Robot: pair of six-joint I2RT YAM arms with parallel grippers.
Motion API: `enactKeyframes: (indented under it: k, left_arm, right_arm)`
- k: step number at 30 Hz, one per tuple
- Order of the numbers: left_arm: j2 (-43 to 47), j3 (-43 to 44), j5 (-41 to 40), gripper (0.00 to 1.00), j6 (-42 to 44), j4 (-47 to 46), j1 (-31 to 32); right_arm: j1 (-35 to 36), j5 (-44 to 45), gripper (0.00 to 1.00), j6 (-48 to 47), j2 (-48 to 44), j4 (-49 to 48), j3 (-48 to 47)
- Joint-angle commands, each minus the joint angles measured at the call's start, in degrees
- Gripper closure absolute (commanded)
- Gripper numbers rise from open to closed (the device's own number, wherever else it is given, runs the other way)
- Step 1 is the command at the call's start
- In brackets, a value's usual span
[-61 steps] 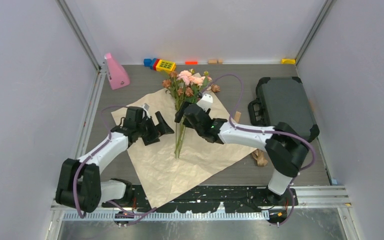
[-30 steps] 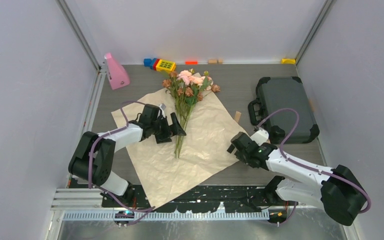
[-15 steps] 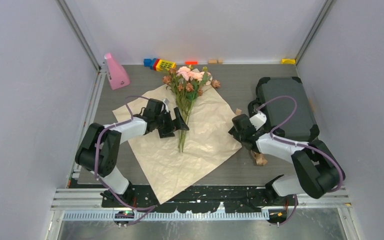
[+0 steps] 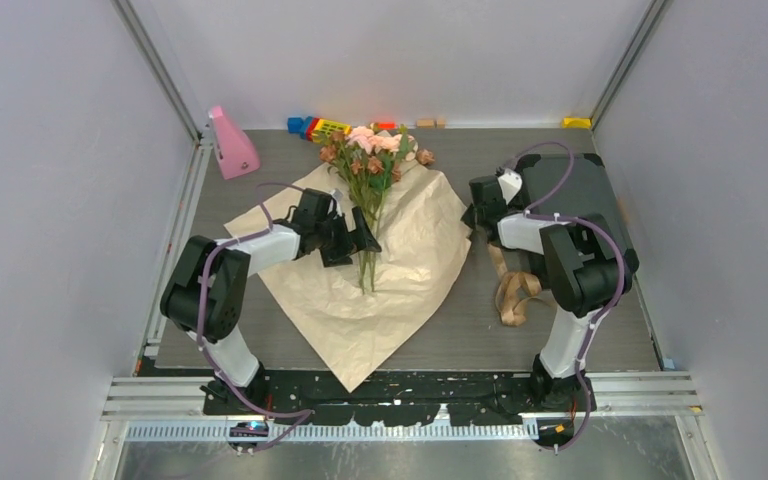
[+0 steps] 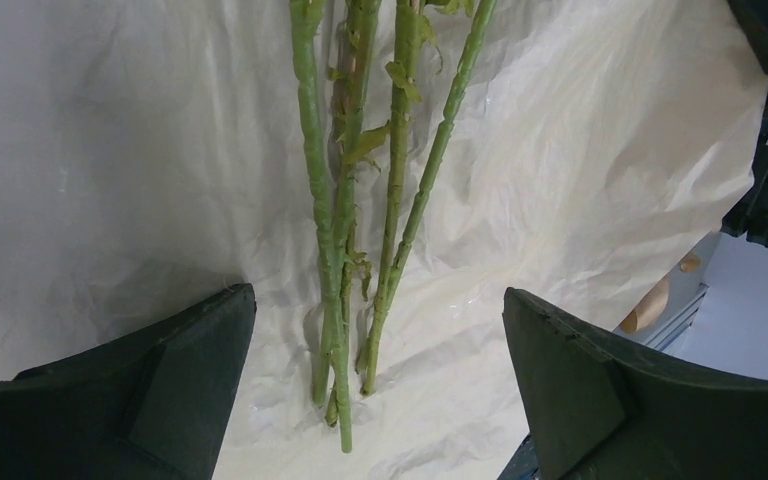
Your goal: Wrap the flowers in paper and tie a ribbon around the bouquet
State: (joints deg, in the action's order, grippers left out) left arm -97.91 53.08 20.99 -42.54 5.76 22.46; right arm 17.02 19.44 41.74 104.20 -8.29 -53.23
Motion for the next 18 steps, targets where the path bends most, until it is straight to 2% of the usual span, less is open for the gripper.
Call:
enactKeyframes:
  k: [1,7,13,15,17,18]
  left_arm:
    - [1.76,-0.96,-3.73,0.01,1.61,4.98,-0.05]
    - [11.52,-5.84,-6.32,0.02,0.47,9.05,-0.05]
    - [25.22,-9.9,-11.99,0.02,0.15,19.05,0.04]
    - [28.99,-11.07,-13.9,0.02,-0.26,23.07,0.04]
    - [31.8,-12.17,-14.84,0.02,-0.62,26.48,0.09]
    - [32.92,-12.87,-14.73,0.02,-0.9,27.63,0.12]
  right_arm:
    - [-1.1,-0.15,0.99,-7.5,1.73,-2.96,-5.75]
    - [-3.52,2.02,0.99,-13.22,1.84,-0.25,-10.33]
    - [-4.36,1.61,0.99,-14.04,1.93,2.83,-11.67]
    - [-4.36,-1.06,0.87,-13.05,0.72,3.19,-10.23]
    - [-4.36,-2.05,0.61,-11.85,-1.13,3.05,-8.16]
    - [-4.36,-2.11,0.51,-11.03,-2.42,3.06,-7.13]
